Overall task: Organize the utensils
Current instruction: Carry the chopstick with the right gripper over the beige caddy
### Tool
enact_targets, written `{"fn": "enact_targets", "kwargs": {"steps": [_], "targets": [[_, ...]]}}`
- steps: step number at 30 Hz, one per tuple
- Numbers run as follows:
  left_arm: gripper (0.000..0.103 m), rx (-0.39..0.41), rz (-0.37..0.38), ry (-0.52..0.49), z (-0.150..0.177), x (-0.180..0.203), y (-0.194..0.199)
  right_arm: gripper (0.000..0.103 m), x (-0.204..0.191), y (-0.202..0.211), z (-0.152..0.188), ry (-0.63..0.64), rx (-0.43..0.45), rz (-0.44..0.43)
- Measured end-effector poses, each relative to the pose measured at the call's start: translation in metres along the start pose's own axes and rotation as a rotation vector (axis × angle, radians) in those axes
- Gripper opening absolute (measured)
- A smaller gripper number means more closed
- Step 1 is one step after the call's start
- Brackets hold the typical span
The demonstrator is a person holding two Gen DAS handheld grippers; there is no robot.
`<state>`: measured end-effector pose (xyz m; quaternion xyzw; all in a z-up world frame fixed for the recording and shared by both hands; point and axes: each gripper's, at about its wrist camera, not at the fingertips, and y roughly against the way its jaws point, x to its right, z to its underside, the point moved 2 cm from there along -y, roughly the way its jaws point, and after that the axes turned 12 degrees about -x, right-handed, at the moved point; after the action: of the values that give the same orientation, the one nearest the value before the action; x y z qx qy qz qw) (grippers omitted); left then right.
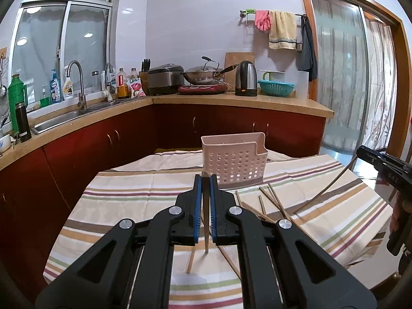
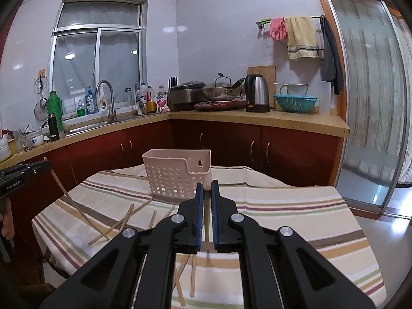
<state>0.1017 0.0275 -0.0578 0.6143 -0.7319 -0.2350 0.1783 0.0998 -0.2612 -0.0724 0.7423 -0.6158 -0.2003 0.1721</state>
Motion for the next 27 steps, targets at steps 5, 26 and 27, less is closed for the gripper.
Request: {"fn": "enact_targets", "kwargs": {"steps": [5,26,27], "targets": [[0.007,0.008,-0.006,0.010,-0.013,-0.004,-0.013,0.006,-0.001,-0.014,-0.016,0.005,0.017,-0.005],[0.007,0.028,0.027,0.035,-0.051,-0.017,-0.043,0.006,-0.001,-0.048,-0.047,0.000,0.028,-0.012],[0.007,0.033,0.034,0.032,-0.055,-0.016,-0.043,0.006,-0.002,-0.045,-0.052,0.003,0.036,-0.017]]}}
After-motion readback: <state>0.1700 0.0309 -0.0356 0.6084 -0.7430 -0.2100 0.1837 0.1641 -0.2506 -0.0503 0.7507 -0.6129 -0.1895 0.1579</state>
